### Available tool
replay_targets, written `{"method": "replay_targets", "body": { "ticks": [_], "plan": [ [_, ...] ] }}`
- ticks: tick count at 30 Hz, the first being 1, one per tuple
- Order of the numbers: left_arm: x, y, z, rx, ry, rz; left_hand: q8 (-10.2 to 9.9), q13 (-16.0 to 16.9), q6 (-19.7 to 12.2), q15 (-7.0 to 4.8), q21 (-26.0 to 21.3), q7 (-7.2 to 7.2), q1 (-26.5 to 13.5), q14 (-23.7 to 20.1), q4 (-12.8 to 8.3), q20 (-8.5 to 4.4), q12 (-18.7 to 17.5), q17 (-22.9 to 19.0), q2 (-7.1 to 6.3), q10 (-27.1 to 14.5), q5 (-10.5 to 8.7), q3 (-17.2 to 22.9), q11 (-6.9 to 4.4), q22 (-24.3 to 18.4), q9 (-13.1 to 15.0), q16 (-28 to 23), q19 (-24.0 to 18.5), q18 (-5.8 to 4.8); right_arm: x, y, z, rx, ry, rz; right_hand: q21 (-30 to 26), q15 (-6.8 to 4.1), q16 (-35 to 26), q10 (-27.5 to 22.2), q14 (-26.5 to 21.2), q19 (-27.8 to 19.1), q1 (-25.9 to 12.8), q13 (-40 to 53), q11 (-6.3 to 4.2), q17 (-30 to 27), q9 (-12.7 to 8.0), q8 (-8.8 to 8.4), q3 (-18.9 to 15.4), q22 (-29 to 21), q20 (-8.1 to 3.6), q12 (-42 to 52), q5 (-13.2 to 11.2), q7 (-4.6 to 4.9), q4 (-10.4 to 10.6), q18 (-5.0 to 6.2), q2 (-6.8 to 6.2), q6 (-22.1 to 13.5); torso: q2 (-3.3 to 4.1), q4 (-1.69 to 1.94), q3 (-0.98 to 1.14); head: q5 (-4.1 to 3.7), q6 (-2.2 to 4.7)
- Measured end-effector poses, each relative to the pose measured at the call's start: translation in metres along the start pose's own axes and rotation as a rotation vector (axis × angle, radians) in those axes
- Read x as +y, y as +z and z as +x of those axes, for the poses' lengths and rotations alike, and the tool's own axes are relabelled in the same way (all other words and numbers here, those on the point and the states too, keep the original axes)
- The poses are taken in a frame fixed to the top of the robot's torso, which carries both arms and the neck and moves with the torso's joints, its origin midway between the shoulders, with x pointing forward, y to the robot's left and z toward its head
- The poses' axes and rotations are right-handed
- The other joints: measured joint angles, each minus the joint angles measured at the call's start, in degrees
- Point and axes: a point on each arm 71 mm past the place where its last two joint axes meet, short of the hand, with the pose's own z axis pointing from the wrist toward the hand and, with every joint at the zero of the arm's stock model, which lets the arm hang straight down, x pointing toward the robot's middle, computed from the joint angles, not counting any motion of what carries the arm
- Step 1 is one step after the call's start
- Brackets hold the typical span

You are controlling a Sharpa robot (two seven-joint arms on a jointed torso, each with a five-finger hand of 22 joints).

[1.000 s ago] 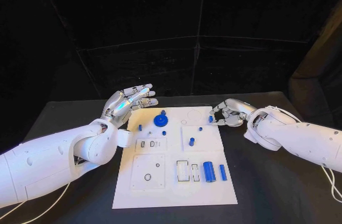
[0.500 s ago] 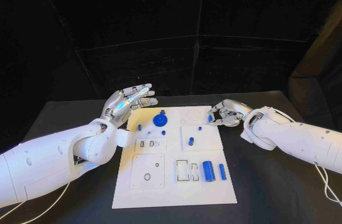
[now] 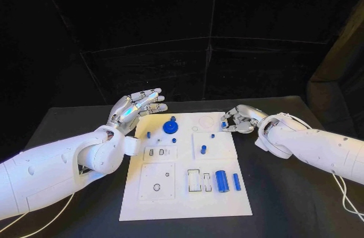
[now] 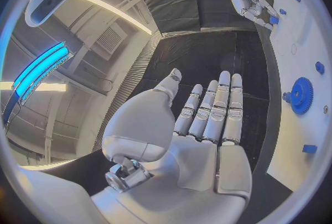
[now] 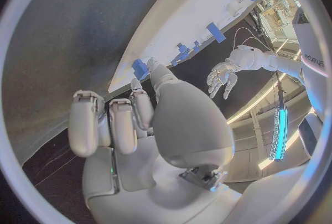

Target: Assemble the parts on the task board

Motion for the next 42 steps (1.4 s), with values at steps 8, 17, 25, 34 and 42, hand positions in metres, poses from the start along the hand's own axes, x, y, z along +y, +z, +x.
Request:
{"method": "replay_targets", "body": {
  "ticks": [8, 17, 25, 34, 42],
  "plan": [
    [0.0001, 0.0, 0.0, 0.0, 0.0, 0.0, 0.0, 0.0, 0.0, 0.0, 0.0, 0.0, 0.0, 0.0, 0.0, 0.0, 0.0, 0.0, 0.0, 0.0, 0.0, 0.0, 0.0, 0.0, 0.0, 0.0, 0.0, 0.0, -0.0007, 0.0002, -0.0001, 0.0, 0.003, 0.003, 0.0, 0.0, 0.0, 0.2, 0.0, 0.0, -0.1, 0.0, 0.22, 0.0, 0.3, 0.86, 0.0, 0.1, 0.0, 0.3, 0.0, -0.09, 0.0, 0.0, 0.32, 1.7, -0.03, 0.0, -0.01, -0.18, 0.01],
    [0.0, -0.0002, -0.0002, 0.0, 0.0, 0.0, 0.0, 0.0, 0.0, 0.0, 0.0, 0.0, 0.0, 0.0, 0.0, 0.0, 0.0, 0.0, 0.0, 0.0, 0.0, 0.0, 0.0, 0.0, 0.0, 0.0, 0.0, 0.0, 0.0001, 0.001, 0.0007, 0.003, 0.006, 0.001, 0.0, 0.0, 0.0, 0.7, 0.0, 0.0, 0.0, 0.0, -0.31, 0.0, 0.7, 2.54, 0.4, 0.2, 0.0, 0.9, -0.6, -0.87, -0.4, 0.0, 1.39, 5.1, -0.03, 0.04, 0.0, -0.16, -0.04],
    [0.0, -0.0003, -0.0002, 0.001, -0.001, 0.0, 0.0, 0.0, 0.0, 0.0, 0.0, 0.0, 0.0, 0.0, 0.0, 0.0, 0.0, 0.0, 0.0, 0.0, 0.0, 0.0, 0.0, 0.0, 0.0, 0.0, 0.0, 0.0, 0.0, 0.0013, 0.0008, 0.004, 0.006, 0.002, 0.0, -0.04, 0.0, 1.1, 0.0, 0.2, 0.5, 0.0, -0.72, 0.0, 0.8, 3.33, 1.0, 0.2, -0.22, 0.9, -0.9, -1.74, -1.0, 0.0, 1.98, 7.0, -0.03, 0.04, 0.02, -0.15, -0.23],
    [0.0, -0.0003, -0.0003, 0.001, -0.001, -0.001, 0.0, 0.0, 0.0, 0.0, 0.0, 0.0, 0.0, 0.0, 0.0, 0.0, 0.0, 0.0, 0.0, 0.0, 0.0, 0.0, 0.0, 0.0, 0.0, 0.0, 0.0, 0.0, -0.0002, 0.0017, 0.0005, 0.002, 0.006, 0.004, 0.0, -0.44, 0.0, 1.1, 0.0, 0.4, 1.2, 0.2, -1.14, 0.0, 0.8, 3.47, 2.0, 0.2, -0.42, 1.0, -1.8, -1.9, -2.0, 0.0, 2.72, 7.4, -0.03, 0.04, 0.05, -0.21, -0.34],
    [-0.0002, -0.0007, -0.0009, 0.0, 0.0, -0.001, 0.0, 0.0, 0.0, 0.0, 0.0, 0.0, 0.0, 0.0, 0.0, 0.0, 0.0, 0.0, 0.0, 0.0, 0.0, 0.0, 0.0, 0.0, 0.0, 0.0, 0.0, 0.0, 0.006, 0.0004, 0.0014, -0.004, 0.011, -0.013, 0.0, -0.44, 0.0, 1.1, 0.0, 0.4, 1.3, 0.1, -1.14, 0.0, 0.6, 3.48, 2.7, 0.2, -0.84, 1.0, -1.2, -2.1, -1.8, 0.0, 3.12, 7.6, -0.03, 0.04, 0.08, -0.01, -0.32]
  ]
}}
